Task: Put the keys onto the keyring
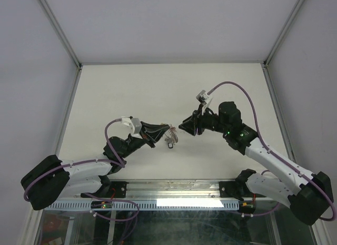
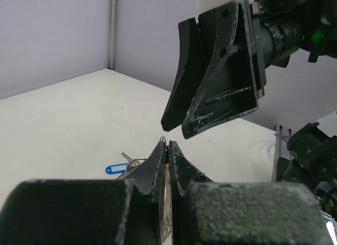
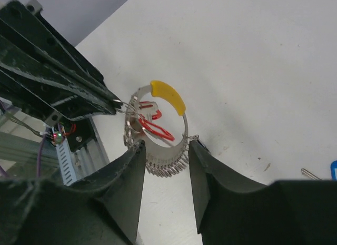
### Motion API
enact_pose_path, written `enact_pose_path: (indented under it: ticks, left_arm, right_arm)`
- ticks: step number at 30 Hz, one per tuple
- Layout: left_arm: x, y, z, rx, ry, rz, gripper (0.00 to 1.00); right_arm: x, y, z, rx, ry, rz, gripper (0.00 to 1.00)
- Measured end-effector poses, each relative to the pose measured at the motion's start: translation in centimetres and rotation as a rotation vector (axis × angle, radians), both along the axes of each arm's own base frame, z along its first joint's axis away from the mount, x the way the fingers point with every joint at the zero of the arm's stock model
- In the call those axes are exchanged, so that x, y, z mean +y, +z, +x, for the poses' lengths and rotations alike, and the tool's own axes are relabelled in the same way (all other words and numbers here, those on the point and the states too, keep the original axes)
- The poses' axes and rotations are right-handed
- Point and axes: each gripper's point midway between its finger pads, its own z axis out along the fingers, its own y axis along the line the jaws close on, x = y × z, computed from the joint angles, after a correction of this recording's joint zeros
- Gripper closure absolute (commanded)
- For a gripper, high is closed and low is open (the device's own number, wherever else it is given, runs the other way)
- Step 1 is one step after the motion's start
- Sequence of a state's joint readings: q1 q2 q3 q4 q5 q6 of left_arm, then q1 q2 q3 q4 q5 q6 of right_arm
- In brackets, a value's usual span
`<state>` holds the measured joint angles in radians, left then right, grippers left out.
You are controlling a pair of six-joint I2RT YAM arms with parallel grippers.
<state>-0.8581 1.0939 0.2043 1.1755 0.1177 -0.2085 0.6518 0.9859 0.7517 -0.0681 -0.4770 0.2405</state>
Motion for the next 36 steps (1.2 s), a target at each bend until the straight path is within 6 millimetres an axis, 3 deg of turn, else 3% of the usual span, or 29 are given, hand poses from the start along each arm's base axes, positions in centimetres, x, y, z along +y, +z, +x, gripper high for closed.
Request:
enact_pose_path:
  ticks: [7,10,13,20,36]
  left_arm:
    - [-0.5,-0.2,-0.9,-0.024,-0.052,0.020,1.00]
    - [-0.6,-0.2,-1.2,-0.028,-0.068,0.024,1.00]
    - [-0.7,-0.2,-1.4,-0.032,-0.082,0.028,1.00]
    - [-1.0,-0.8,-1.6,-0.026,-0.101,0.043,1.00]
    - [-1.3,-0.9,-1.7,-0.026,-0.116,0.052,1.00]
  right_arm:
    - [-0.4,-2.5,-0.9,-0.174,0.050,0.074,0.62]
    - [-0.2,-1.6,-1.2,-0.226,0.076,0.117,0.64]
    - [0.1,-0.2,-1.2,-0.278,0.089,0.157,0.77]
    - [-0.1,2.1,-0.9,-0.345,0.060,0.215,0.84]
    - [1.4,0.3,-2.8,-0.254,0.181,0.213,0.88]
